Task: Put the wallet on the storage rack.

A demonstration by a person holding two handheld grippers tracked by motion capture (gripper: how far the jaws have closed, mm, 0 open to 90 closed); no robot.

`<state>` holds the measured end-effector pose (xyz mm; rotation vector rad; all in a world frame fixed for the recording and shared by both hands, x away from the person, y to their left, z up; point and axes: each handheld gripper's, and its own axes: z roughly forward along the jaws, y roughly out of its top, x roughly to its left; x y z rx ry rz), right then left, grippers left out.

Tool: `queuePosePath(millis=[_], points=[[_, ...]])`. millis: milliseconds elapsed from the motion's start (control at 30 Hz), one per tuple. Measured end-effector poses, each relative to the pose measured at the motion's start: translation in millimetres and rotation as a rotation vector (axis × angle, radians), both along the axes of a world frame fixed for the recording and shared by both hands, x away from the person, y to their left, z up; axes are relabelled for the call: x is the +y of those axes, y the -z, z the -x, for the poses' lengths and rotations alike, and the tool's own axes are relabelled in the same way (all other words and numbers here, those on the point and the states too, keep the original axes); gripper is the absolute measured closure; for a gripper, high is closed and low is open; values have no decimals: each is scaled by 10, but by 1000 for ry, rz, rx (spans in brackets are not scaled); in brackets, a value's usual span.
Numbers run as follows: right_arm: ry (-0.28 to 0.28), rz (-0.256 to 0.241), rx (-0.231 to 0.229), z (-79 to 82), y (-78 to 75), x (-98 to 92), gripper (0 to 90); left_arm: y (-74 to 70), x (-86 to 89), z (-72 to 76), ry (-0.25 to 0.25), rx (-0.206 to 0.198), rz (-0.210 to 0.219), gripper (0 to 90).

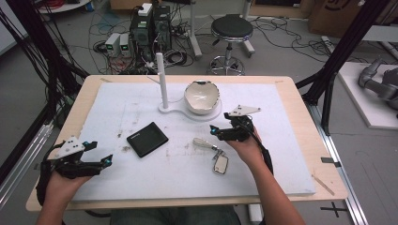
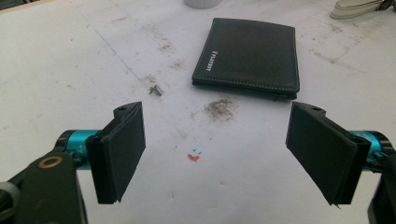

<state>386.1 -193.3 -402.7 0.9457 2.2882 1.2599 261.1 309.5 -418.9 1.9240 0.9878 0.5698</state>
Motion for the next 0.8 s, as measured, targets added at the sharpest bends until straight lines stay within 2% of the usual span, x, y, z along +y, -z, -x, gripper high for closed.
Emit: queuePosePath(millis=[300, 367, 433, 500, 533, 567, 633, 767, 800], points=[[-47, 7, 14, -128, -15, 308, 199, 35, 44, 127, -8, 2, -3, 199], [-66, 10, 27, -176, -21, 453, 199, 44, 54, 156, -8, 5, -5, 199], [-74, 9, 28, -189, -20, 493, 199, 51, 63, 186, -12, 5, -3, 199], [-97, 2, 37, -227, 13, 663, 199, 53, 75, 219, -20, 5, -3, 199], [-97, 2, 37, -227, 13, 663, 199, 53, 85, 231, -21, 5, -5, 199], [-116, 22, 51, -251, 26, 772, 199, 52, 102, 253, -29, 4, -6, 199], [-122, 22, 47, -257, 27, 807, 199, 53, 131, 289, -39, 3, -1, 199], [-162, 34, 59, -294, 45, 1052, 199, 54, 184, 350, -56, 1, 1, 199], [-162, 34, 59, -294, 45, 1052, 199, 53, 192, 360, -58, 2, 1, 199]])
